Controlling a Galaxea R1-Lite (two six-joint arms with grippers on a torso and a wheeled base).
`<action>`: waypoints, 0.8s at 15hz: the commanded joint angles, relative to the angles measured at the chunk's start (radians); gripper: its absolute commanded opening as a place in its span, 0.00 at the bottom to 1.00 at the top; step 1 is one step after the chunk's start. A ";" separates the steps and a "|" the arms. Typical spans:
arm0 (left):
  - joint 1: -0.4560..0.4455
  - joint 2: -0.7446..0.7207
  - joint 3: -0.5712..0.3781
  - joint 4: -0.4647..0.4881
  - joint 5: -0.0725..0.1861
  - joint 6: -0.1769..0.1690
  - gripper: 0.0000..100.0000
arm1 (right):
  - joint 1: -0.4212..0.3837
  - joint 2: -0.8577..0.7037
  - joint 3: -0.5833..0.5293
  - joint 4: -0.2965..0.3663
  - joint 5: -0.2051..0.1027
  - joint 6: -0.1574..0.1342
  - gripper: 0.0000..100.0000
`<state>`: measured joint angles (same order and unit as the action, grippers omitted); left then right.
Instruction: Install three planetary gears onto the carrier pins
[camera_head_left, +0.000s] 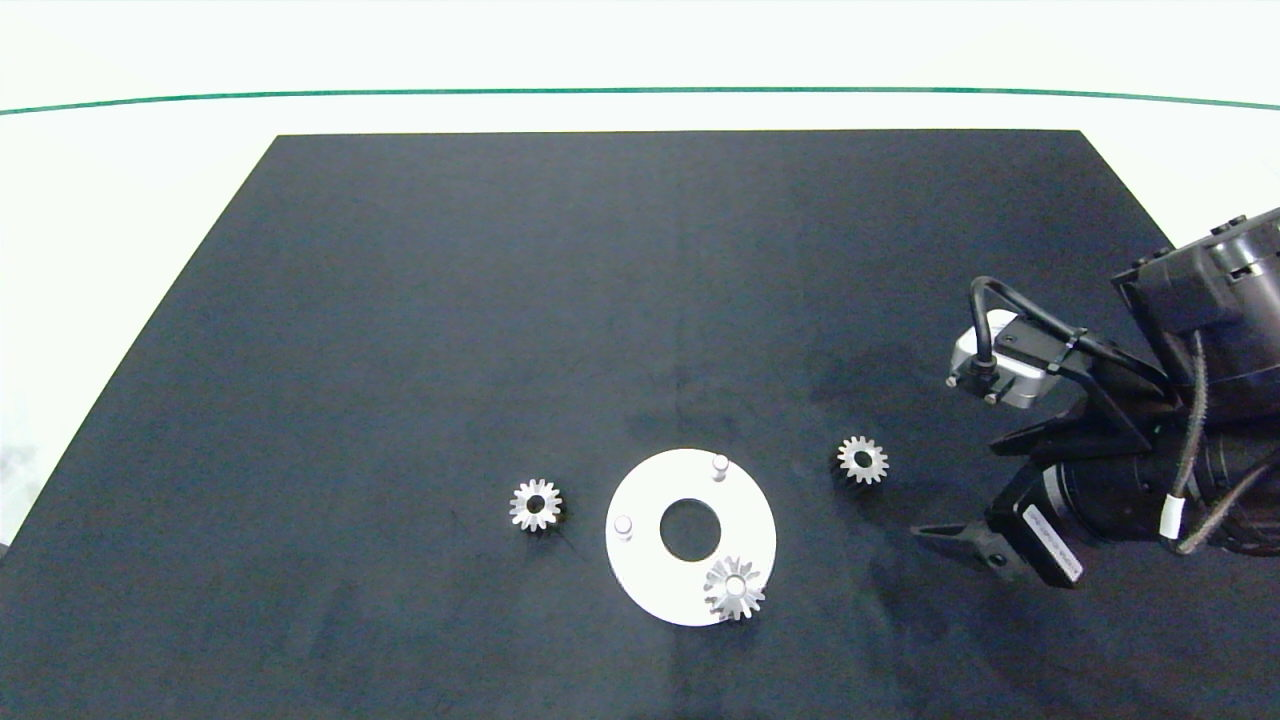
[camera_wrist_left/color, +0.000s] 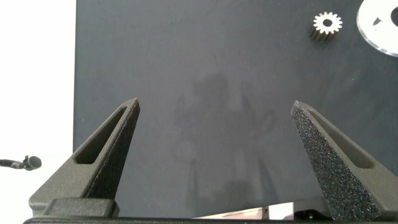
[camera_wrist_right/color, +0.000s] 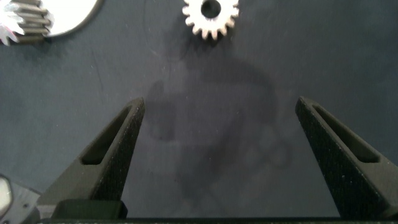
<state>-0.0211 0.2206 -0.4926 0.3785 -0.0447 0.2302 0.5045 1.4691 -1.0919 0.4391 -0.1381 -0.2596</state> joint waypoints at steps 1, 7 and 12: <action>0.000 0.000 0.000 0.002 -0.004 0.001 1.00 | -0.024 0.060 0.006 -0.019 0.009 0.000 1.00; 0.000 -0.001 -0.001 0.002 -0.006 0.001 1.00 | 0.016 0.145 0.009 -0.134 0.014 -0.001 1.00; 0.001 0.000 -0.001 0.000 -0.018 0.003 1.00 | 0.016 0.191 0.004 -0.195 0.011 -0.003 1.00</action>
<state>-0.0202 0.2202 -0.4945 0.3770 -0.0619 0.2317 0.5200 1.6404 -1.0851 0.2447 -0.1255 -0.2598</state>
